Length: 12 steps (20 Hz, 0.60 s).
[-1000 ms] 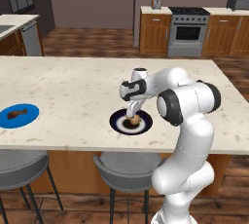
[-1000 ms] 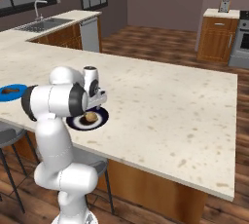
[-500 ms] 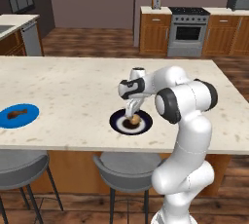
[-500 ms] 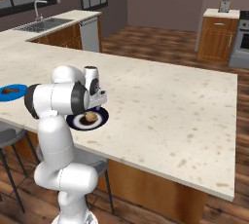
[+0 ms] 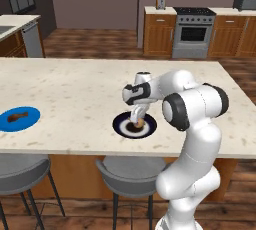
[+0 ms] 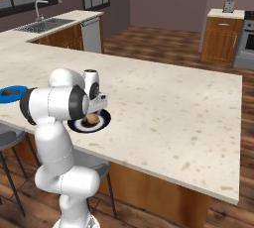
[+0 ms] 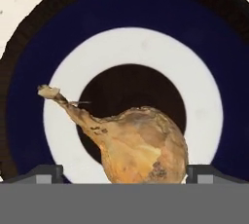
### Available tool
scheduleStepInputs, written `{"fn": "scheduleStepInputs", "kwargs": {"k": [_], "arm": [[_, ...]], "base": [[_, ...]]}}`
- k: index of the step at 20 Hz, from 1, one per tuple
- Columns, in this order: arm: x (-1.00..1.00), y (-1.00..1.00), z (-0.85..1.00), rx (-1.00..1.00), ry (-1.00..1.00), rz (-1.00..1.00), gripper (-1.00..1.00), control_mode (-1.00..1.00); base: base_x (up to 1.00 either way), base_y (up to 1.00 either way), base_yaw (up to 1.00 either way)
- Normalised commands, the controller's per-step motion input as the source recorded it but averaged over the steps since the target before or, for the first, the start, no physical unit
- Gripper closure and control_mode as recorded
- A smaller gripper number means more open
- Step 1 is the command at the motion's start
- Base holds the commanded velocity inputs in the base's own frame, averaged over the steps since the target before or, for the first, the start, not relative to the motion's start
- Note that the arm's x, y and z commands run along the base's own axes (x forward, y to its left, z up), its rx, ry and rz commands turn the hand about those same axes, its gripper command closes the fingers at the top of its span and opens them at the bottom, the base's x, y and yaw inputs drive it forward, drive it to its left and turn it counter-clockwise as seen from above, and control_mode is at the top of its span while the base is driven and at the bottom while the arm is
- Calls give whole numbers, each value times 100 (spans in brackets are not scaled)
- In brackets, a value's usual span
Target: Transport the chicken drumstick and onion to the fridge. Place the chicken drumstick on the rack containing meat and place the onion on the rack containing the vegetable, ensuring meats and vegetables are on different racks.
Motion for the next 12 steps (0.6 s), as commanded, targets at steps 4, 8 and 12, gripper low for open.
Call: {"fn": "scheduleStepInputs", "kwargs": {"k": [4,8,12], "arm": [[-1,4,-12,0,-2,0,-100,-100],[0,8,-16,0,-5,0,-100,-100],[0,13,-47,0,0,3,-100,-100]], "base": [[0,0,0],[0,0,0],[0,0,0]]}}
